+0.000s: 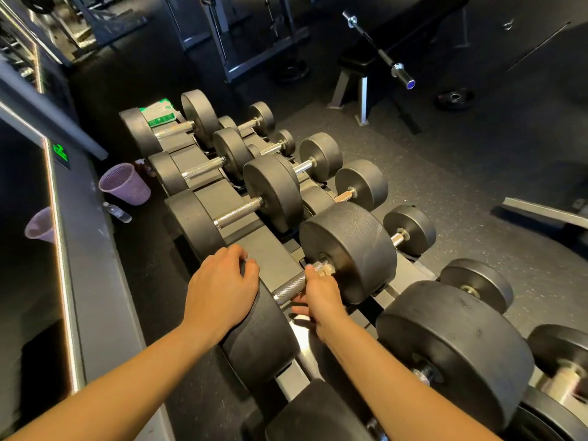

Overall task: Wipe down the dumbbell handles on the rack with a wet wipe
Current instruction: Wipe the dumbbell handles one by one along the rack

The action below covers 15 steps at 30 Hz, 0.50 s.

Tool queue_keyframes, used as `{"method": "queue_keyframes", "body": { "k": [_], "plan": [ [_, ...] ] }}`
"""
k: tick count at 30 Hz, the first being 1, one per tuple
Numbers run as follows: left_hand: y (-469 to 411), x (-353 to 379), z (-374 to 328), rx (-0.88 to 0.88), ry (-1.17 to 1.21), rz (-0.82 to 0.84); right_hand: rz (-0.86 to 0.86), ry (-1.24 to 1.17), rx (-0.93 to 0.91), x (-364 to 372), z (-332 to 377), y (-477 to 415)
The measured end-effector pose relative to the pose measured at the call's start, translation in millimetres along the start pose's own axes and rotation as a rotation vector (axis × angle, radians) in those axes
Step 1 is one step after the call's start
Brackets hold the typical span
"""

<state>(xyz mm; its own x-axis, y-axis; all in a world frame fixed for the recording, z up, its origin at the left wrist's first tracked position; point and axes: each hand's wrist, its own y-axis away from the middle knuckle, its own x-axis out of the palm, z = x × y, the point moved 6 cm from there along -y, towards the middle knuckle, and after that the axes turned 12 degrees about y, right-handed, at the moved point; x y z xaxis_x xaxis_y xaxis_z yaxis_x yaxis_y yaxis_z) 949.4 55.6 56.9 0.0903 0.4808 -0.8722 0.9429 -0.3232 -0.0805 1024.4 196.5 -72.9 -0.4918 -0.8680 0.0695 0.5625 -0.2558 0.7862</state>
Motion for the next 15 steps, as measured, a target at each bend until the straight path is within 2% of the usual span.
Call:
{"method": "queue_keyframes", "body": {
  "k": [3, 6, 9, 12, 15],
  "plan": [
    [-0.8, 0.8, 0.4, 0.007, 0.003, 0.009, 0.119, -0.351, 0.089, -8.8, 5.0, -15.7],
    [-0.3, -0.2, -0.1, 0.006, 0.004, 0.012, 0.089, -0.507, 0.047, -6.6, -0.6, -23.6],
    [0.5, -1.6, -2.8, 0.007, 0.007, 0.009, 0.096, -0.430, -0.030, 0.6, -9.7, -18.1],
    [0.1, -2.0, -4.0, 0.003, 0.003, 0.012, 0.102, -0.129, -0.046, 4.1, -19.3, -10.1],
    [0.4, -2.4, -4.6, -0.005, -0.001, 0.013, 0.080, 0.068, -0.069, 7.3, -20.3, -3.0]
  ]
}}
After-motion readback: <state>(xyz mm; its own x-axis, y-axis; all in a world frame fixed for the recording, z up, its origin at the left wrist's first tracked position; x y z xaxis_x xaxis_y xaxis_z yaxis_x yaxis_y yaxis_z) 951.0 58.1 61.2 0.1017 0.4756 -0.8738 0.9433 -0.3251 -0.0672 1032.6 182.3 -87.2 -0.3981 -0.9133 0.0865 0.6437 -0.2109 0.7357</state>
